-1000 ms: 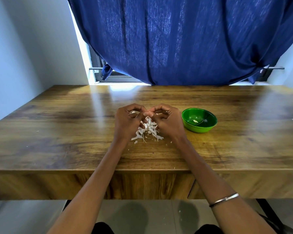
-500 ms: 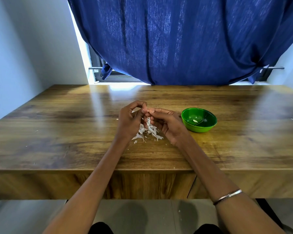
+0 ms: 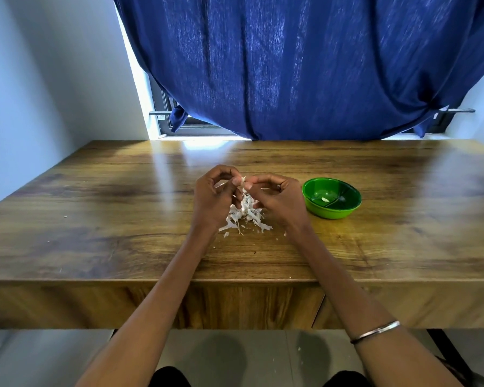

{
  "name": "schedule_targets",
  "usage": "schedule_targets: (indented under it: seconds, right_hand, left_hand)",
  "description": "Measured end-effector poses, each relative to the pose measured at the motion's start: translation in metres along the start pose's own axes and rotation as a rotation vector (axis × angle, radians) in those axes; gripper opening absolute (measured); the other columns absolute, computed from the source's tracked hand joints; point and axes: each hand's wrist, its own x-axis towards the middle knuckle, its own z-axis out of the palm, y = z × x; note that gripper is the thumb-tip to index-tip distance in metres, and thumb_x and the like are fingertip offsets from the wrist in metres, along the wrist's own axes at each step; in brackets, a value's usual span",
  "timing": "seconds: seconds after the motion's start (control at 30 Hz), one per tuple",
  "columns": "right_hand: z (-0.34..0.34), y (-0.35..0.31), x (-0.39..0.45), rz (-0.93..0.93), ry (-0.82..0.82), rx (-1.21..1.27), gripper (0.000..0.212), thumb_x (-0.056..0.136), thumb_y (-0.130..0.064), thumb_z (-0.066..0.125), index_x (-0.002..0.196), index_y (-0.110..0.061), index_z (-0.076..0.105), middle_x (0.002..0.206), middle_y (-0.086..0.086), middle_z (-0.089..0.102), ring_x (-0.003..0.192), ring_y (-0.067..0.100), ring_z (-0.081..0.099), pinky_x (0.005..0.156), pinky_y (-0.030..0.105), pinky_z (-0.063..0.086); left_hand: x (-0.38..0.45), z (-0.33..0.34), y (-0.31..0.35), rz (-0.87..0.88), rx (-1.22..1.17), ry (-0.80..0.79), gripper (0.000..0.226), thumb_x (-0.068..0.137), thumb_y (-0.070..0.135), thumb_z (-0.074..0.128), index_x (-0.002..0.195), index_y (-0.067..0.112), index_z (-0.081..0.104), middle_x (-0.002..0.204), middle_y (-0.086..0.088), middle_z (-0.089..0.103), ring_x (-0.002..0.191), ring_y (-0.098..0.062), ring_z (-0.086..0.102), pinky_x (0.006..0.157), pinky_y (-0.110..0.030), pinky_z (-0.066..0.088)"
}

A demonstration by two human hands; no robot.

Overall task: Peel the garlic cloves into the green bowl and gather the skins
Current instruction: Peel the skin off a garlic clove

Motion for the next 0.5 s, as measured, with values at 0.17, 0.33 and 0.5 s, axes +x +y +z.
schedule_targets:
  seconds: [0.17, 0.33, 0.5]
  right_hand:
    - [0.0012, 0.0007, 0.0004, -0.028, -0.015, -0.032, 0.007, 0.086, -0.017, 0.079, 0.093, -0.019, 0.079, 0.089, -0.005, 0.078, 0.071, 0.010, 0.074, 0.054, 0.026, 0.058]
    - [0.0025, -0.0001, 0.0004, -0.007, -0.033, -0.031, 0.008, 0.085, -0.018, 0.080, 0.093, -0.017, 0.078, 0.082, -0.008, 0.077, 0.072, 0.008, 0.073, 0.053, 0.025, 0.057]
    - [0.0023, -0.0005, 0.0017, 0.049, -0.049, -0.034, 0.011, 0.086, -0.019, 0.079, 0.094, -0.011, 0.077, 0.085, -0.002, 0.076, 0.070, 0.010, 0.070, 0.055, 0.031, 0.060]
  left_hand:
    - [-0.0007, 0.0000, -0.0019, -0.012, 0.046, -0.050, 0.007, 0.098, -0.003, 0.061, 0.093, 0.001, 0.059, 0.086, -0.012, 0.064, 0.054, -0.018, 0.056, 0.047, -0.029, 0.050]
    - [-0.0025, -0.0005, -0.0027, -0.023, 0.043, -0.089, 0.004, 0.100, 0.000, 0.060, 0.098, 0.003, 0.060, 0.091, -0.014, 0.064, 0.055, -0.015, 0.056, 0.048, -0.029, 0.050]
    - [-0.0030, -0.0003, -0.0004, 0.000, 0.083, -0.103, 0.013, 0.098, -0.001, 0.062, 0.097, 0.012, 0.065, 0.092, -0.007, 0.068, 0.058, -0.013, 0.061, 0.048, -0.031, 0.051]
